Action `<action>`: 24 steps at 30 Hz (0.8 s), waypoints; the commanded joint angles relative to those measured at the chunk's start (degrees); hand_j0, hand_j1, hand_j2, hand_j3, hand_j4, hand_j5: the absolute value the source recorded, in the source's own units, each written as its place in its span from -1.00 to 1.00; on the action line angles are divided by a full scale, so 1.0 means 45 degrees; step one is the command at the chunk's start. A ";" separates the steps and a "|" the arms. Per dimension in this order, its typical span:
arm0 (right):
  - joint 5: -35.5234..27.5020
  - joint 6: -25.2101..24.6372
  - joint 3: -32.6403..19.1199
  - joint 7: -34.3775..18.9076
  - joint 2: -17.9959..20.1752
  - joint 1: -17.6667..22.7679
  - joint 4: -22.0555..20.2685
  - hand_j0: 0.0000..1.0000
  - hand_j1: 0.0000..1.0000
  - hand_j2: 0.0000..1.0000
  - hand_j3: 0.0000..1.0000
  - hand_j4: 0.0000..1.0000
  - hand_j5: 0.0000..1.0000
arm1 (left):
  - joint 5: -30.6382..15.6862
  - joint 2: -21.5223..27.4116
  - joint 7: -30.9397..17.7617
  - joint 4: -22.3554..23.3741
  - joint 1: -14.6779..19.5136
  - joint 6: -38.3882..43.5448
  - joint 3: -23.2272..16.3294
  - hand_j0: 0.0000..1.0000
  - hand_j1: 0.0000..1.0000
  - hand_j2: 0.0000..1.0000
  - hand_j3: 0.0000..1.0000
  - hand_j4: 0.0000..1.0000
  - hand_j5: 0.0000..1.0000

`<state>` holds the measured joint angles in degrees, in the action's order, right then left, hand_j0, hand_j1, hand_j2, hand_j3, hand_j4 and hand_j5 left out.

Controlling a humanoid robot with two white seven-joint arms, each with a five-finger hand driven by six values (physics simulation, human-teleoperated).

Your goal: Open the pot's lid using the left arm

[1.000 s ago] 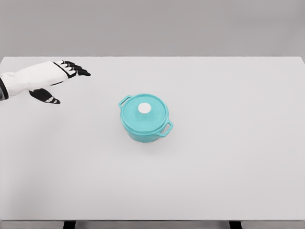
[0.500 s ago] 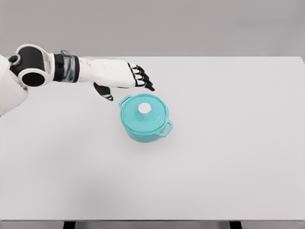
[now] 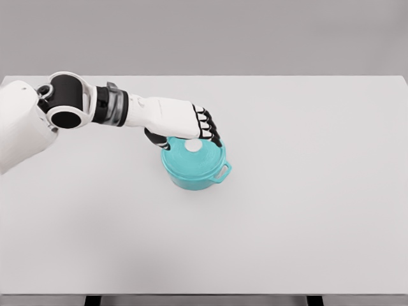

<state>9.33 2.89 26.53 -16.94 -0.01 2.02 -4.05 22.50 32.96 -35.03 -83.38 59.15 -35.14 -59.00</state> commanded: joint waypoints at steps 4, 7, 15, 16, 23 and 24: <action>-0.0002 0.0002 0.0002 -0.0004 0.0002 0.0000 0.0001 1.00 1.00 1.00 1.00 1.00 1.00 | 0.0567 -0.0312 0.0006 0.0561 0.0000 0.0031 -0.0033 0.79 0.79 0.79 0.79 0.79 0.79; -0.0002 0.0002 0.0002 -0.0004 0.0002 0.0000 0.0001 1.00 1.00 1.00 1.00 1.00 1.00 | 0.0567 -0.0488 0.0006 0.0561 0.0000 0.0031 -0.0072 0.78 0.78 0.78 0.78 0.78 0.78; -0.0002 0.0002 0.0002 -0.0004 0.0002 0.0000 0.0001 1.00 1.00 1.00 1.00 1.00 1.00 | 0.0587 -0.0547 0.0006 0.0815 0.0000 0.0031 -0.0209 0.69 0.69 0.69 0.69 0.69 0.69; -0.0002 0.0002 0.0002 -0.0004 0.0002 0.0000 0.0001 1.00 1.00 1.00 1.00 1.00 1.00 | 0.0587 -0.0547 0.0006 0.0834 0.0000 0.0031 -0.0306 0.66 0.66 0.66 0.66 0.66 0.66; -0.0002 0.0002 0.0002 -0.0004 0.0002 0.0000 0.0001 1.00 1.00 1.00 1.00 1.00 1.00 | 0.0665 -0.0605 0.0006 0.1088 0.0000 0.0031 -0.0385 0.58 0.58 0.58 0.58 0.58 0.58; -0.0002 0.0002 0.0002 -0.0004 0.0002 0.0000 0.0001 1.00 1.00 1.00 1.00 1.00 1.00 | 0.0665 -0.0624 0.0006 0.1088 0.0000 0.0031 -0.0385 0.54 0.54 0.54 0.54 0.54 0.54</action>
<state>9.33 2.89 26.53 -16.94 -0.01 2.02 -4.05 24.87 30.22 -34.94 -78.70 59.15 -34.83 -60.66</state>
